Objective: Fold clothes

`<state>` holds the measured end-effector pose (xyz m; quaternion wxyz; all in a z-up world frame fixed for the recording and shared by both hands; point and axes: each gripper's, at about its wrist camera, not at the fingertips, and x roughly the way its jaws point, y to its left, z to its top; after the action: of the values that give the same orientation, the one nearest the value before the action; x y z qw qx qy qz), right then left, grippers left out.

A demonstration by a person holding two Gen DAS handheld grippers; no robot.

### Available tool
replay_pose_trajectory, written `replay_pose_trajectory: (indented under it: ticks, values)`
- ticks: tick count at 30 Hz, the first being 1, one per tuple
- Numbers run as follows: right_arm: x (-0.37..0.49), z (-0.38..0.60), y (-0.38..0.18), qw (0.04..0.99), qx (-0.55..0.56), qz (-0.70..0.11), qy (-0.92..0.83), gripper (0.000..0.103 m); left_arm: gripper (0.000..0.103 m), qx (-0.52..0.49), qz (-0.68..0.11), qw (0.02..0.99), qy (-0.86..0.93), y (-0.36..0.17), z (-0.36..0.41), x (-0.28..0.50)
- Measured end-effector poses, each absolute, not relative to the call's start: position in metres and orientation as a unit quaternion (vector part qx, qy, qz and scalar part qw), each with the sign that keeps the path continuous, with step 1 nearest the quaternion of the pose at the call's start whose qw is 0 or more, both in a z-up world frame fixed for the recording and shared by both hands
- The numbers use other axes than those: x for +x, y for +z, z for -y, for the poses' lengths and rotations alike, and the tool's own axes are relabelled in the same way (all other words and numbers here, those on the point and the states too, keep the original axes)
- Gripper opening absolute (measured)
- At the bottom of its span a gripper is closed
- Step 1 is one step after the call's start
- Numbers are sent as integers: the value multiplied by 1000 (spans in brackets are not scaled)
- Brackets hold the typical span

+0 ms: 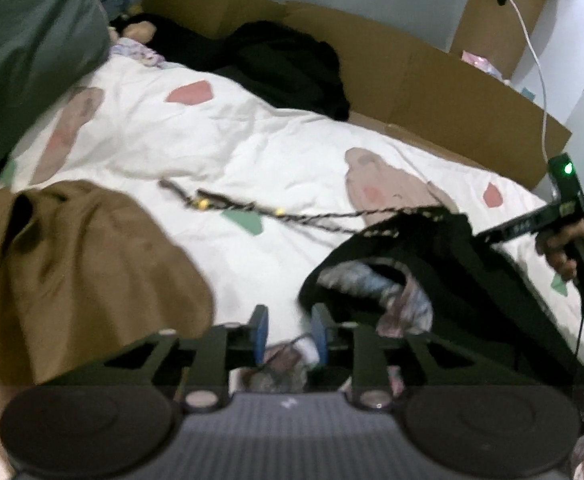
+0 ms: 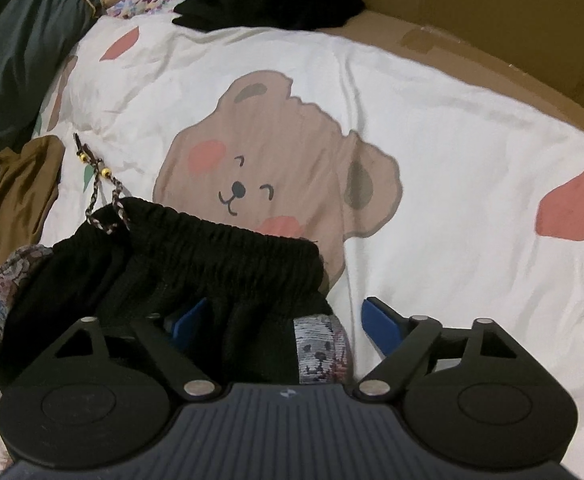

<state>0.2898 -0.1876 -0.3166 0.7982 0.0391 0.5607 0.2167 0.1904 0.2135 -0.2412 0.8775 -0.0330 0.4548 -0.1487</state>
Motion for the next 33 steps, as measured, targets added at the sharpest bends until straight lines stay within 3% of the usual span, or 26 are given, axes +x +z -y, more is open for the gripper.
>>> replay_pose_trajectory:
  ticks: [2, 3, 4, 6, 11, 14, 21, 33]
  values:
    - [291, 185, -319, 795, 39, -562, 226, 70, 51, -56, -465, 870, -155, -249, -206, 204]
    - [292, 184, -321, 793, 39, -563, 231, 69, 63, -75, -473, 863, -160, -255, -202, 211]
    - [292, 183, -322, 790, 40, -564, 235, 68, 68, -93, -479, 858, -163, -260, -200, 218]
    - [292, 183, -324, 789, 44, -564, 240, 61, 68, -117, -491, 849, -156, -271, -196, 231]
    - [289, 192, -321, 788, 64, -557, 255, 33, 68, -159, -522, 827, -136, -298, -189, 248]
    - [283, 204, -308, 798, 68, -537, 266, 25, 68, -157, -546, 811, -137, -310, -183, 253]
    - [270, 225, -274, 825, 64, -498, 260, 20, 68, -127, -576, 796, -138, -329, -160, 248]
    - [235, 288, -232, 854, 64, -464, 226, 20, 69, -215, -522, 804, -187, -319, -149, 268]
